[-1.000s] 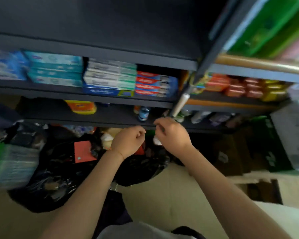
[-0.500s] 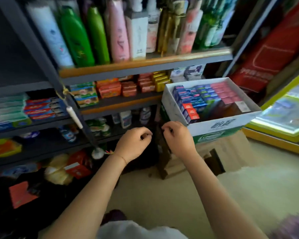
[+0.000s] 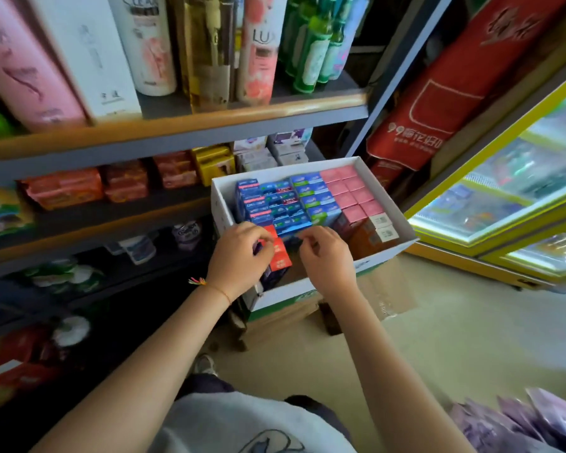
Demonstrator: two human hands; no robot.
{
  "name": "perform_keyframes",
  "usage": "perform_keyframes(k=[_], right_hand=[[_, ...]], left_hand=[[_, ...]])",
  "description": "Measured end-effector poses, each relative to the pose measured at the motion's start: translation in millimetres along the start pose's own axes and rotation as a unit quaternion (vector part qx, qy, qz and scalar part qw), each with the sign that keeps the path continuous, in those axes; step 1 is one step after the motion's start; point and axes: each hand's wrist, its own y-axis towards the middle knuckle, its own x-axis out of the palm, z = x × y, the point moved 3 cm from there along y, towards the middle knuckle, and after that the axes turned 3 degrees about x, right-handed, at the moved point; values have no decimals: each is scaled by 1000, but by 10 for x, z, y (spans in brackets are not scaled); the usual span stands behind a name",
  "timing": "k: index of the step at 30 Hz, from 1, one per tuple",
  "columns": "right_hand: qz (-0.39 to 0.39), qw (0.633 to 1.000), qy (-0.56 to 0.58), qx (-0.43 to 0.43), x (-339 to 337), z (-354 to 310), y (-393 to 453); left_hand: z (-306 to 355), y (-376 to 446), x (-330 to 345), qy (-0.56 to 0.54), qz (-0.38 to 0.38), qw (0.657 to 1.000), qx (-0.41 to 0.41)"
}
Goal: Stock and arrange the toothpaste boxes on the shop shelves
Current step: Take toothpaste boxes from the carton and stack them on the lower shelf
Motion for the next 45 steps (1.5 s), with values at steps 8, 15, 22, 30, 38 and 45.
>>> perform_keyframes(k=[8, 15, 22, 30, 38, 45], right_hand=[[2, 966, -230, 116, -434, 979, 782], [-149, 935, -300, 115, -429, 1708, 1209], [-180, 944, -272, 58, -473, 1801, 1366], [-179, 970, -166, 0, -834, 1568, 1238], [-235, 968, 85, -22, -1391, 1091, 1328], [-359, 897, 253, -57, -1653, 370, 963]], left_hand=[[418, 484, 779, 50, -112, 992, -4], [810, 490, 1566, 114, -50, 978, -169], [890, 450, 1742, 235, -35, 939, -248], [924, 484, 1746, 214, -31, 932, -291], [1369, 665, 1470, -8, 15, 979, -201], [1765, 233, 633, -153, 182, 940, -244]])
